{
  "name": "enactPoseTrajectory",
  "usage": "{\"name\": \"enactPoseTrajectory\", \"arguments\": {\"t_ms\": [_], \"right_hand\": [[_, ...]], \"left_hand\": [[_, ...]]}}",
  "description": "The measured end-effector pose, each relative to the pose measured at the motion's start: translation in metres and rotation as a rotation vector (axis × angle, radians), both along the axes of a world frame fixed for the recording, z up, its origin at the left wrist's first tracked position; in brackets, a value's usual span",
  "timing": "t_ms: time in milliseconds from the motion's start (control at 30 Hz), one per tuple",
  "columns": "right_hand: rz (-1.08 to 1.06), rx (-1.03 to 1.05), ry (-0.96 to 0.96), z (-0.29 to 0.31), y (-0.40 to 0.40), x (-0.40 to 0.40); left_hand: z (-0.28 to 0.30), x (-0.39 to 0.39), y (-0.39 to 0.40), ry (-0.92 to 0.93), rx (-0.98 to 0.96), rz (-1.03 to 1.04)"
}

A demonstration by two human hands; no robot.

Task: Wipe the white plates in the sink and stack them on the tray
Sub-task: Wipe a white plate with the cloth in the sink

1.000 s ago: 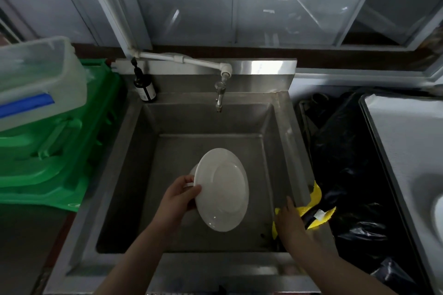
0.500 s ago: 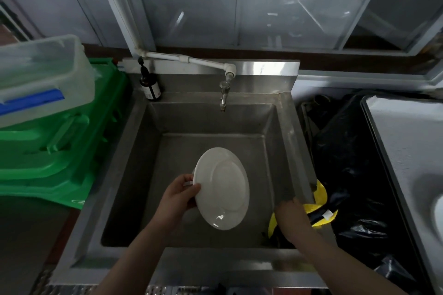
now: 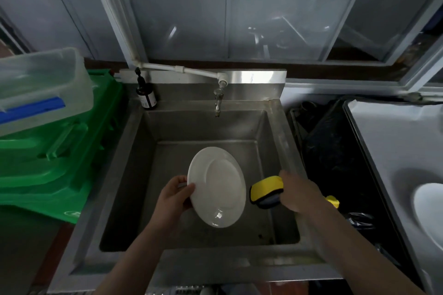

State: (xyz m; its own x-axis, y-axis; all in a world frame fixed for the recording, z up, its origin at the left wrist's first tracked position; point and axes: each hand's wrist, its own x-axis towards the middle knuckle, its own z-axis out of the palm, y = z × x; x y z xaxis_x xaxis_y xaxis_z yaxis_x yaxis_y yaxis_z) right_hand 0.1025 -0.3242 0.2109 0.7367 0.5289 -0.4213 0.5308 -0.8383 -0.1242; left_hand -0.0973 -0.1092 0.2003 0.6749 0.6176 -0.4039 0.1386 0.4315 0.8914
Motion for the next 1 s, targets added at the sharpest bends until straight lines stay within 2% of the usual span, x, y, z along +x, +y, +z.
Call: {"name": "enactPoseTrajectory", "arguments": {"t_ms": [200,367,500,633,1000], "right_hand": [[-0.247,0.293,0.273,0.026,-0.004,0.003],[-0.273,0.423,0.409,0.04,-0.008,-0.005],[-0.239,0.552,0.334,0.041,-0.008,-0.014],[-0.3,0.708,0.248,0.034,-0.006,-0.013],[-0.381,0.75,0.168,0.002,-0.003,-0.032]], "left_hand": [[0.006,-0.003,-0.004,-0.037,0.009,-0.002],[0.01,-0.005,-0.007,-0.048,0.006,-0.032],[0.012,-0.006,-0.01,-0.062,0.007,-0.042],[0.011,-0.006,-0.012,-0.068,0.012,-0.052],[0.014,-0.011,-0.007,-0.076,0.033,-0.049]]}}
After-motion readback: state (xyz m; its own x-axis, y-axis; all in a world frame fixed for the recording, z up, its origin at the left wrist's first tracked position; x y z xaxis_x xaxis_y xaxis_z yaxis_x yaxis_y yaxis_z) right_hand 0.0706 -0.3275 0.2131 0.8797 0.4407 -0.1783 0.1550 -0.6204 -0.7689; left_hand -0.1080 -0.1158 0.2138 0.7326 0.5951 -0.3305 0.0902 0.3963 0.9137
